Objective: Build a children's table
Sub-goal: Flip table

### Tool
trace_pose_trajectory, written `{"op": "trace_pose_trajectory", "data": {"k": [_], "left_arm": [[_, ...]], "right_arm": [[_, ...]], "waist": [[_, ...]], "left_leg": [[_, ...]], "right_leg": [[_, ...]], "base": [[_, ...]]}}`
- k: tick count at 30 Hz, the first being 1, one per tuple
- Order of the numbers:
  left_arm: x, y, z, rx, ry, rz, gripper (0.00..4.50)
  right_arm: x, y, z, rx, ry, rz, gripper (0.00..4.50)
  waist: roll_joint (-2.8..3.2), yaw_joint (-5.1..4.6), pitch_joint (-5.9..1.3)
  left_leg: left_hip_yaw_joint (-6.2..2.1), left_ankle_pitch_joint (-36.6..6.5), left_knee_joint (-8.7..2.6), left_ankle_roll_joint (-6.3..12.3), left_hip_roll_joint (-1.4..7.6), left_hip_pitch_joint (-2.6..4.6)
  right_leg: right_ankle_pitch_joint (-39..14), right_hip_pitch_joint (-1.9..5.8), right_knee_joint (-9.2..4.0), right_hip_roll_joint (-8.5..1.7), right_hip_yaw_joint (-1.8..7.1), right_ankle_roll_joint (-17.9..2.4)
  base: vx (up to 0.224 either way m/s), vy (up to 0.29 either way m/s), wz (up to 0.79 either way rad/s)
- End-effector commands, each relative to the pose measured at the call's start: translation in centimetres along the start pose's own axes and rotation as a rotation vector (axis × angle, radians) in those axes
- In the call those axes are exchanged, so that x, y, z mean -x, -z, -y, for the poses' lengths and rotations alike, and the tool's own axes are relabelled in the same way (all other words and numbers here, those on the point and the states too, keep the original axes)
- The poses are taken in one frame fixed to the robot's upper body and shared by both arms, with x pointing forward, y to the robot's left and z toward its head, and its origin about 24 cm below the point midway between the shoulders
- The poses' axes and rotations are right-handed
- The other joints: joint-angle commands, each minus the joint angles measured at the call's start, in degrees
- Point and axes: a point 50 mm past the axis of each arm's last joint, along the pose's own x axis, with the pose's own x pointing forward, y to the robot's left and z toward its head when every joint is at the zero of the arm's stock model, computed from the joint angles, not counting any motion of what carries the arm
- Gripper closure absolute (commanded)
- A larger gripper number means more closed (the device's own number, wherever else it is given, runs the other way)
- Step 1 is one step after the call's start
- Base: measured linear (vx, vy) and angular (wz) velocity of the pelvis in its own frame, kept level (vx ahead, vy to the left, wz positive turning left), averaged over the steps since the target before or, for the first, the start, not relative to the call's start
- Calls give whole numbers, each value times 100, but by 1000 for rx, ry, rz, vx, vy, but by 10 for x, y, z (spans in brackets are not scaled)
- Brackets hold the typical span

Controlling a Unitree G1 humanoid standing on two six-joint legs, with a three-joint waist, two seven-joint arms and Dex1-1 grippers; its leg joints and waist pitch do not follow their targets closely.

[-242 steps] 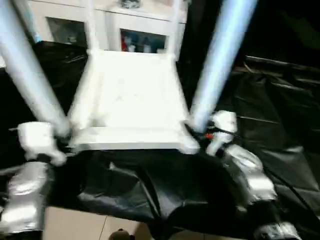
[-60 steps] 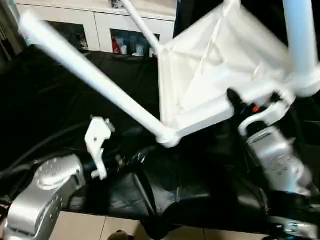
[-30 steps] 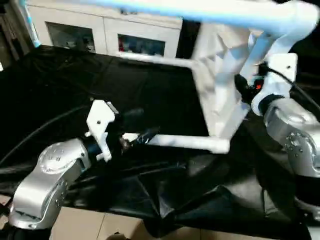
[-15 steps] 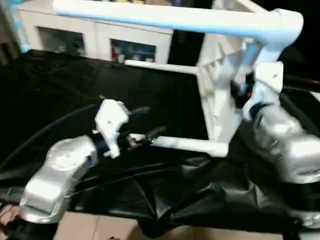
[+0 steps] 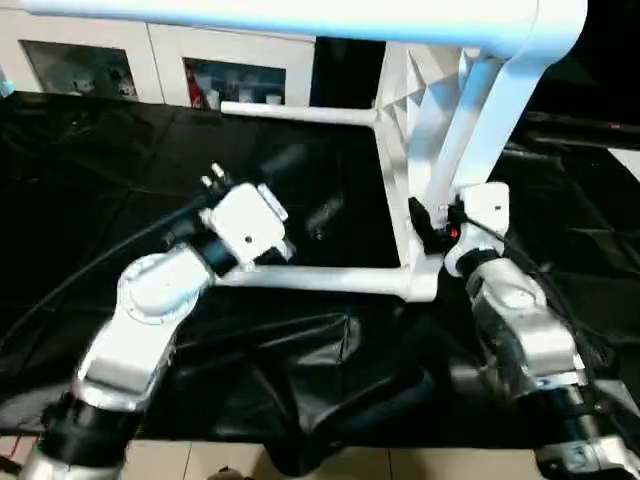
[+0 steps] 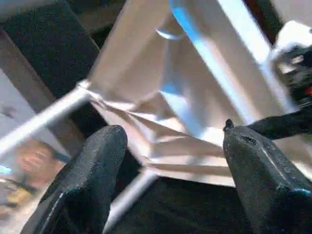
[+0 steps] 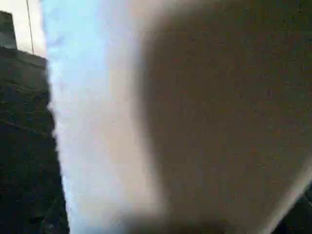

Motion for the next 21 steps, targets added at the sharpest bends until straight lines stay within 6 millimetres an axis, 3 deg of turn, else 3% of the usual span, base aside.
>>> {"op": "trace_pose_trajectory", "data": {"k": [1, 8, 12, 13, 21], "left_arm": [[-1, 0, 1, -44, -1, 12, 86], [5, -3, -9, -270, -94, 49, 86], [4, -22, -28, -475, -216, 164, 86], [3, -28, -33, -527, -250, 193, 86], [-6, -40, -62, -724, -362, 245, 86]], "right_arm": [[2, -3, 6, 4, 14, 29, 134], [1, 4, 7, 9, 24, 43, 166], [0, 7, 6, 6, 12, 55, 194], [-1, 7, 6, 10, 7, 58, 204], [-2, 6, 5, 21, -14, 83, 244]], "waist": [[83, 23, -304], [74, 47, -304], [71, 50, -308], [19, 54, -299], [55, 54, -319]], "left_leg": [[-219, -1650, -466, -365, 410, 176], [-226, -1789, -467, -361, 422, 181], [-234, -1833, -468, -335, 424, 183], [-231, -1804, -469, -295, 421, 169], [-228, -1631, -439, -253, 406, 161]], "right_leg": [[-1020, 137, -384, -423, 307, -747], [-1134, 124, -392, -442, 308, -739], [-1182, 117, -394, -437, 302, -740], [-1195, 121, -389, -435, 298, -744], [-981, 120, -352, -445, 298, -819]], "base": [[0, 0, 0], [0, 0, 0], [0, 0, 0], [0, 0, 0], [0, 0, 0]]}}
